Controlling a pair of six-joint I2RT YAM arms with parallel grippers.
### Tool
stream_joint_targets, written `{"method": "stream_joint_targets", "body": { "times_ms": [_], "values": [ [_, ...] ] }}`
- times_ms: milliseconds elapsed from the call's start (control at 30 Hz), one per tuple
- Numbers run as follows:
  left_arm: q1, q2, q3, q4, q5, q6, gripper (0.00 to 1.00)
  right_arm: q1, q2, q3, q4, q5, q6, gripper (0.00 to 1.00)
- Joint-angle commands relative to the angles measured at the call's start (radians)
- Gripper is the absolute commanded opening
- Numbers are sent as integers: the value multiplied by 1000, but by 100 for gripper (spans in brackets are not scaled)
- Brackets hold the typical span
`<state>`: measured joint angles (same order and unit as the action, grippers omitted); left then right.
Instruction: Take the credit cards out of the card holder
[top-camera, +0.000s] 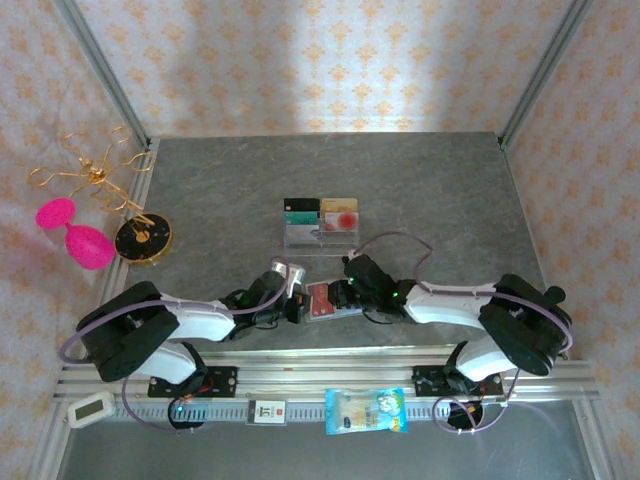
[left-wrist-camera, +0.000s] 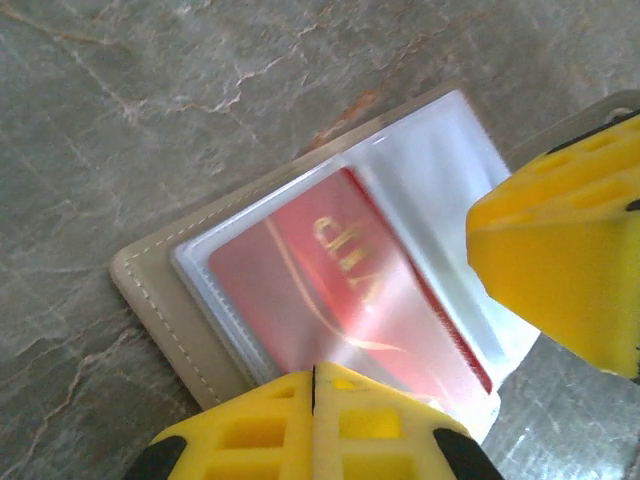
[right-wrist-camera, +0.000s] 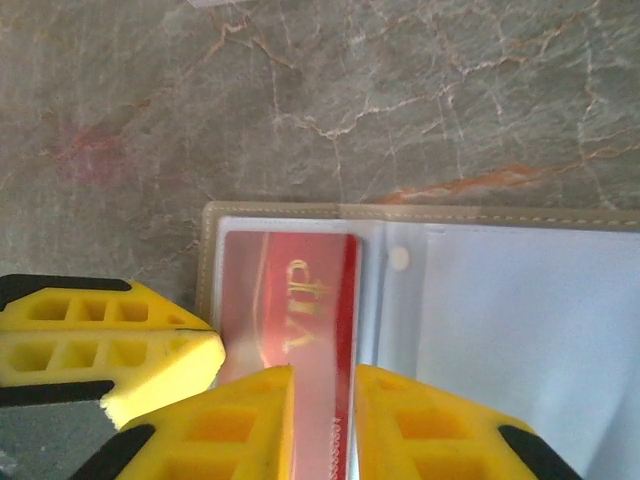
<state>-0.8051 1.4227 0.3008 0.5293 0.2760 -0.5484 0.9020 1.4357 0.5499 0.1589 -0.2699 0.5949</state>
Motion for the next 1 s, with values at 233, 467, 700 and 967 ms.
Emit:
{"method": "stream_joint_targets", "body": {
  "times_ms": [233, 467, 700, 967],
  "values": [
    [-6, 57, -6, -6, -21, 12, 0, -8, 69, 12, 34, -38, -20, 20],
    [-5, 72, 4, -2, -6, 15, 0, -8, 75, 5, 55, -50, -2, 10],
    [9, 44, -8, -20, -11, 25, 0, -8, 60, 6, -69, 127, 25, 0],
    [33, 23, -5, -31, 0, 37, 0, -8, 10, 5, -120, 205, 51, 0]
  ]
}}
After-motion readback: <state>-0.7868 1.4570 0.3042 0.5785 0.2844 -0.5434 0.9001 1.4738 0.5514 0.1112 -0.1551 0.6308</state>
